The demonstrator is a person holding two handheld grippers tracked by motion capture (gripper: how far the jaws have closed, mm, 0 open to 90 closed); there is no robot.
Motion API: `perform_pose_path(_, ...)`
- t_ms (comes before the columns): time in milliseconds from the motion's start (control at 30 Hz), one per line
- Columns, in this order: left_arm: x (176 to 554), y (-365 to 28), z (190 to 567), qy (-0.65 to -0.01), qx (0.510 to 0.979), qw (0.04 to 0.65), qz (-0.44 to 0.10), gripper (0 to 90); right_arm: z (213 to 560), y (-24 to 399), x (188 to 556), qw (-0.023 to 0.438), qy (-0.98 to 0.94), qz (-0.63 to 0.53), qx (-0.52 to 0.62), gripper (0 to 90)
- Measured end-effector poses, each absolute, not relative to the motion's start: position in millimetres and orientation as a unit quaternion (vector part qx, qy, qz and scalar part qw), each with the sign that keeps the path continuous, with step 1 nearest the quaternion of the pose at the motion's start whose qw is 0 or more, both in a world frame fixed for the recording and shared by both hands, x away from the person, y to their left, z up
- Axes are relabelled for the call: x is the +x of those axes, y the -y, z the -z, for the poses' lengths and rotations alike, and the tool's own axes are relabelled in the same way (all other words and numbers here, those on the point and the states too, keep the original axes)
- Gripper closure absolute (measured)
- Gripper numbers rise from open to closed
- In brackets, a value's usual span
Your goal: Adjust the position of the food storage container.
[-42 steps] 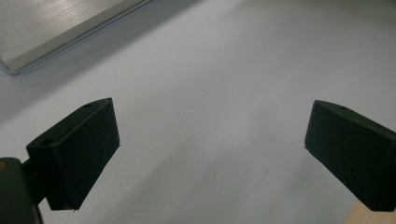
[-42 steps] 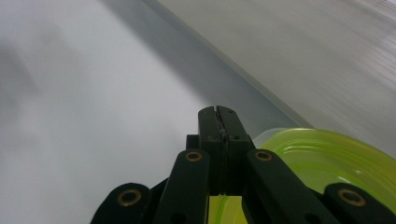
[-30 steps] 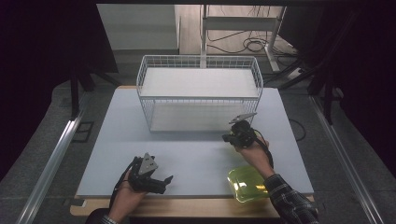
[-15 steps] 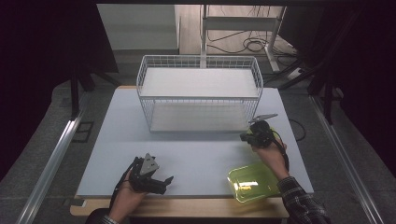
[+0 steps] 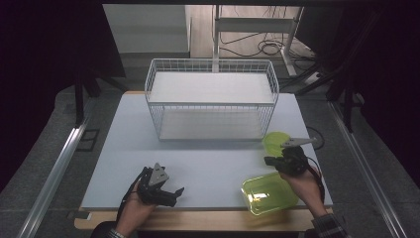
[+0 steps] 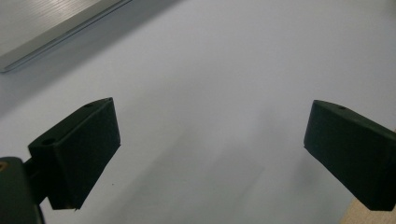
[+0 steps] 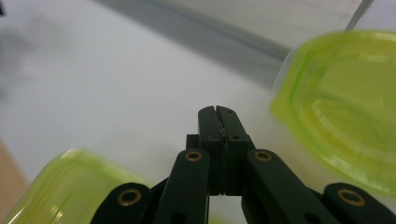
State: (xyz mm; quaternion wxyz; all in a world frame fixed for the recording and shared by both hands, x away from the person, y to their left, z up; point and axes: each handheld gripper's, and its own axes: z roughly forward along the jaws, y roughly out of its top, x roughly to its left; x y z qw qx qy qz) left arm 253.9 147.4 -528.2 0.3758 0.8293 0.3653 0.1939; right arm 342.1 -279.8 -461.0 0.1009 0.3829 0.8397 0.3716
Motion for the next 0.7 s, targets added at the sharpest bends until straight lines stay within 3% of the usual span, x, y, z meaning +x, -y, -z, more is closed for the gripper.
perform_pose_path(700,254,-144,529,-0.363,0.833,0.37,-0.195,3.4,453,325,221,0.104,-0.845,-0.366,0.376,88.7)
